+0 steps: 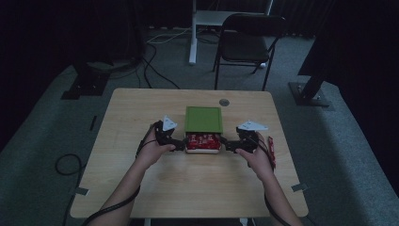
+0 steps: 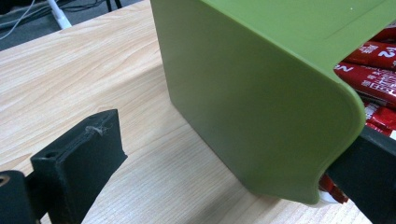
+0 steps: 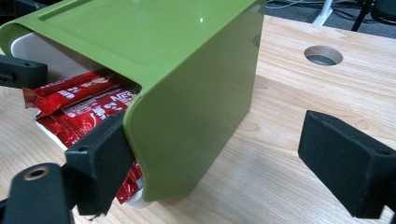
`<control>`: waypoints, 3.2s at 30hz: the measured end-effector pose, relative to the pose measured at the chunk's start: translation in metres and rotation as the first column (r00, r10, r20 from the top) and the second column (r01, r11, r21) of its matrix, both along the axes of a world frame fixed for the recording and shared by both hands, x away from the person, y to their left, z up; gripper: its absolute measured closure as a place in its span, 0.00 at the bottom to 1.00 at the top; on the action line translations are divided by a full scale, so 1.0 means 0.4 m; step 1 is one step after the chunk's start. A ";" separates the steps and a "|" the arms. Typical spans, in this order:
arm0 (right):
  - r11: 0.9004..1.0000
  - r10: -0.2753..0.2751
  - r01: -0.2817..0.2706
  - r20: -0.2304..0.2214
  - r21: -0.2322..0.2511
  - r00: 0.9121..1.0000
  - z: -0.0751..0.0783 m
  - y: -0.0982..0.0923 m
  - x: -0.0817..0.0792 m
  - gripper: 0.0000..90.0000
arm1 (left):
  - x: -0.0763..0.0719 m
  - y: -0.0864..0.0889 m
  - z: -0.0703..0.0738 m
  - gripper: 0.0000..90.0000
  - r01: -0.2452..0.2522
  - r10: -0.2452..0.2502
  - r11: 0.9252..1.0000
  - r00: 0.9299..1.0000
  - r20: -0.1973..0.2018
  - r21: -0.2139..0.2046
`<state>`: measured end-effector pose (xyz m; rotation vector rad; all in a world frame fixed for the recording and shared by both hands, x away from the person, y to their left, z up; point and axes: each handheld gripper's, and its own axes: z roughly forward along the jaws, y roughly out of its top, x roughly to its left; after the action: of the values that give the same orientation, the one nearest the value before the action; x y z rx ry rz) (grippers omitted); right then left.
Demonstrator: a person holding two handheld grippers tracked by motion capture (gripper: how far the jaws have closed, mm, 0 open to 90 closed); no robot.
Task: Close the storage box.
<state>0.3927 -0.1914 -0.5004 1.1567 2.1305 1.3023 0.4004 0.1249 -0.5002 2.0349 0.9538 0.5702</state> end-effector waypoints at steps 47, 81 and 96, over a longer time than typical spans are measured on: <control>1.000 -0.017 0.017 -0.004 0.005 1.000 -0.024 -0.057 -0.090 0.14 | -0.094 0.098 -0.023 0.03 -0.025 0.024 0.999 1.000 -0.013 -0.040; 0.998 -0.015 0.009 -0.097 -0.061 0.995 -0.153 -0.084 -0.173 0.14 | -0.143 0.258 -0.123 0.03 -0.276 0.276 0.961 0.956 -0.104 0.007; 0.994 -0.017 0.003 -0.129 -0.109 0.991 -0.179 -0.096 -0.207 0.14 | -0.159 0.322 -0.140 0.03 -0.414 0.418 0.908 0.901 -0.119 0.054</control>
<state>0.3100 -0.2296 -0.5722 1.2355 2.2539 1.1187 0.3368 0.2539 -0.5563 1.9144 1.4860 0.6853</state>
